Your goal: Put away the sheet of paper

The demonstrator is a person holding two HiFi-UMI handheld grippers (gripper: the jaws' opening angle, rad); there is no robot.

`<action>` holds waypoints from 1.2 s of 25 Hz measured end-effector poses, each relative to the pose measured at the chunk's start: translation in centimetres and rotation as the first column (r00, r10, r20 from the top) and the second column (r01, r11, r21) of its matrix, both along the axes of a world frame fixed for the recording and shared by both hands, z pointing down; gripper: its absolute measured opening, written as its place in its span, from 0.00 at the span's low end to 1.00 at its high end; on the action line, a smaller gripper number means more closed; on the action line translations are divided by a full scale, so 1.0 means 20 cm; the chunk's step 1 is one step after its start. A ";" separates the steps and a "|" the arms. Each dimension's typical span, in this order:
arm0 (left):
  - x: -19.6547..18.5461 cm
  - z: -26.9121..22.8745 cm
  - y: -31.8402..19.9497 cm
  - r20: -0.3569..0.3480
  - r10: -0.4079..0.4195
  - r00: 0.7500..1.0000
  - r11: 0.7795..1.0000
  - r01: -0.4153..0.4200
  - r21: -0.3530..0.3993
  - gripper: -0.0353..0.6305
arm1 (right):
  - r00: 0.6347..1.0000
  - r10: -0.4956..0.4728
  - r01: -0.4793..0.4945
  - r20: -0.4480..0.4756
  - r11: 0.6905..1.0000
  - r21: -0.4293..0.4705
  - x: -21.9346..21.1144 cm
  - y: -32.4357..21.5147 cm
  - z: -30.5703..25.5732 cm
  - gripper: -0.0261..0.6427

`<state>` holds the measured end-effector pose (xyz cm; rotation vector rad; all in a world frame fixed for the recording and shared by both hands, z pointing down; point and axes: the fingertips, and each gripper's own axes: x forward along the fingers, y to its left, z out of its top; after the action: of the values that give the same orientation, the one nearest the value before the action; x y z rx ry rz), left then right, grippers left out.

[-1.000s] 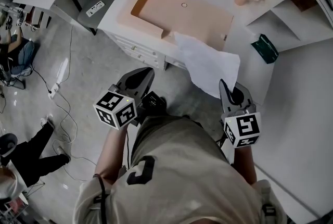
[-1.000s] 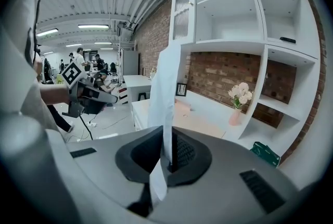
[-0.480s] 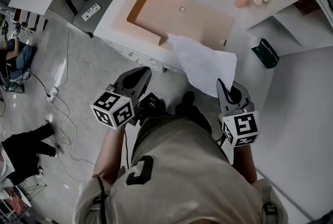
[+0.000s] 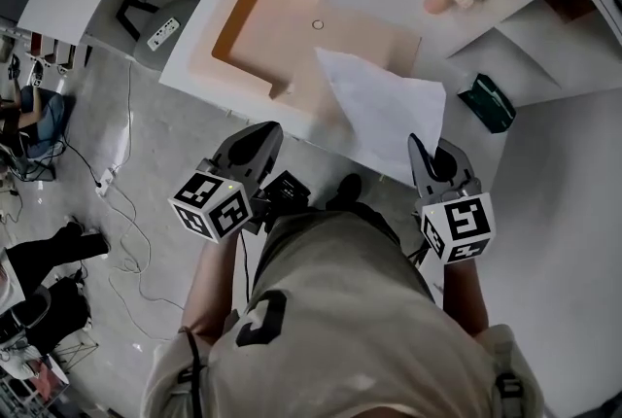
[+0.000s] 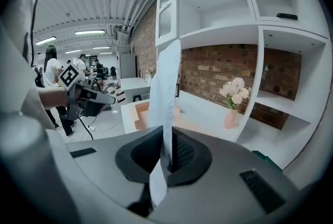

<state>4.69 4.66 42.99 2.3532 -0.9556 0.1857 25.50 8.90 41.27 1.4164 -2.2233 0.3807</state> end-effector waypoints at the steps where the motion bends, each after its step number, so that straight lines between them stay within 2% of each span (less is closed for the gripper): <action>1: 0.03 0.00 0.00 -0.001 0.001 1.000 1.000 -0.001 -0.001 0.08 | 1.000 0.006 -0.006 0.006 1.000 -0.001 0.03 0.00 0.00 0.08; 9: 0.29 -0.03 -0.06 0.009 0.035 0.999 0.999 -0.035 0.024 0.08 | 0.992 0.055 -0.055 0.113 0.998 -0.005 0.27 -0.03 0.00 0.08; 12: 0.38 -0.03 -0.05 0.015 0.042 0.999 0.999 -0.043 0.027 0.08 | 0.977 0.074 -0.068 0.200 0.997 -0.034 0.35 -0.04 0.02 0.08; 16: 0.43 -0.03 -0.04 0.032 0.031 0.999 0.999 -0.032 0.018 0.08 | 0.938 0.095 -0.068 0.335 0.994 -0.091 0.40 -0.07 0.05 0.08; 20: 0.41 -0.04 -0.04 0.049 0.000 0.999 1.000 0.000 0.014 0.08 | 0.906 0.098 -0.046 0.413 0.990 -0.135 0.41 -0.12 0.08 0.08; 25: 0.30 -0.03 -0.09 0.063 -0.036 0.997 0.999 0.035 0.020 0.08 | 0.864 0.121 -0.040 0.488 0.984 -0.173 0.36 -0.19 0.08 0.08; 30: 0.15 -0.02 -0.19 0.038 -0.039 0.999 0.999 0.037 0.031 0.08 | 0.799 0.210 -0.076 0.564 0.965 -0.252 0.27 -0.29 0.14 0.08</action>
<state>7.76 0.91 42.54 2.3648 -1.0276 0.2036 30.99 3.11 44.09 1.4896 -2.4297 1.2297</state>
